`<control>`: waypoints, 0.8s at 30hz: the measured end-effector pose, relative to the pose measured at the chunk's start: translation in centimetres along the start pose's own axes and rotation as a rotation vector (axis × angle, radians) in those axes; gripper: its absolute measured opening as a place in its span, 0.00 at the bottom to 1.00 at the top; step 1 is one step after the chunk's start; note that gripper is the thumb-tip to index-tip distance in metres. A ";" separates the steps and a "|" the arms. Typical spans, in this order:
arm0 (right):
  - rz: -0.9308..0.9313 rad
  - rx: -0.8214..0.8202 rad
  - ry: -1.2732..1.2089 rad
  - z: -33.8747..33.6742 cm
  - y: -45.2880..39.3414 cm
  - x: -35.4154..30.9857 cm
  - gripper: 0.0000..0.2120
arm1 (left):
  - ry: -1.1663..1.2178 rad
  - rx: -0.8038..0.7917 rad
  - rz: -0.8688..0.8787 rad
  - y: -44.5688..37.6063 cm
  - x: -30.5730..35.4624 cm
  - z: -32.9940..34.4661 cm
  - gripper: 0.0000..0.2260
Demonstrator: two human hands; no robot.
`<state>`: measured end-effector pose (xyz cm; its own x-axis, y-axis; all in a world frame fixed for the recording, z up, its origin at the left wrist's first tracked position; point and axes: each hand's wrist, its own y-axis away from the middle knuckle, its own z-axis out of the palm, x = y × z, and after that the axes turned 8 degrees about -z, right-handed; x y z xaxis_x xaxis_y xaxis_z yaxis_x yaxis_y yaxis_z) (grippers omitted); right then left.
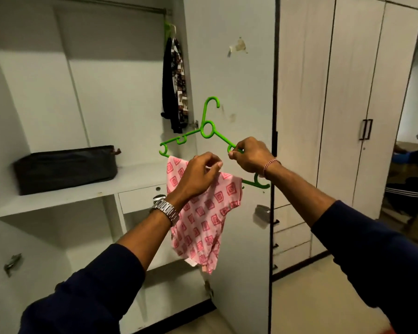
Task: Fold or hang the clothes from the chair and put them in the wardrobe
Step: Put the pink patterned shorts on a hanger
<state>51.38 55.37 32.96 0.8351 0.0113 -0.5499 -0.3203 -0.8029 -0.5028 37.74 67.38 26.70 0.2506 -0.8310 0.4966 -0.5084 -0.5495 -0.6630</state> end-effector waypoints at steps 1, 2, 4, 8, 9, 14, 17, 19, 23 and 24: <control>0.001 0.000 0.013 0.5 -0.8 -0.7 0.13 | 0.065 0.029 -0.059 -0.6 0.0 -0.8 0.08; 0.000 -0.003 0.017 1.2 -1.8 -1.5 0.13 | 0.108 0.060 -0.113 -1.4 -0.2 -1.9 0.09; 0.000 -0.011 0.032 2.5 -3.4 -3.0 0.13 | 0.217 0.071 -0.224 -3.1 -0.2 -3.7 0.10; -0.013 -0.035 0.073 4.4 -6.2 -5.5 0.09 | 0.493 -0.017 -0.406 -6.6 0.1 -6.1 0.17; -0.022 -0.038 0.079 4.7 -6.9 -6.1 0.08 | 0.517 -0.022 -0.426 -7.6 0.0 -6.5 0.18; -0.086 -0.091 0.063 5.0 -10.5 -7.6 0.07 | 0.568 0.122 -0.500 -11.7 -1.5 -7.6 0.08; -0.141 -0.145 0.131 4.6 -12.4 -7.6 0.10 | 0.610 0.161 -0.535 -14.2 -3.1 -8.3 0.05; -0.153 -0.154 0.159 4.6 -13.8 -7.2 0.13 | 0.657 0.194 -0.568 -16.1 -4.5 -8.8 0.08; -0.163 -0.184 0.029 5.8 -17.1 -6.2 0.13 | 0.684 0.234 -0.585 -19.7 -7.3 -9.1 0.11; -0.196 -0.169 0.032 6.0 -18.3 -6.0 0.13 | 0.683 0.244 -0.586 -20.8 -8.1 -8.9 0.10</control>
<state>49.49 73.58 41.44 0.8887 0.1599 -0.4297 -0.0733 -0.8756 -0.4775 38.91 86.26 41.46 -0.1656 -0.2267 0.9598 -0.2477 -0.9324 -0.2630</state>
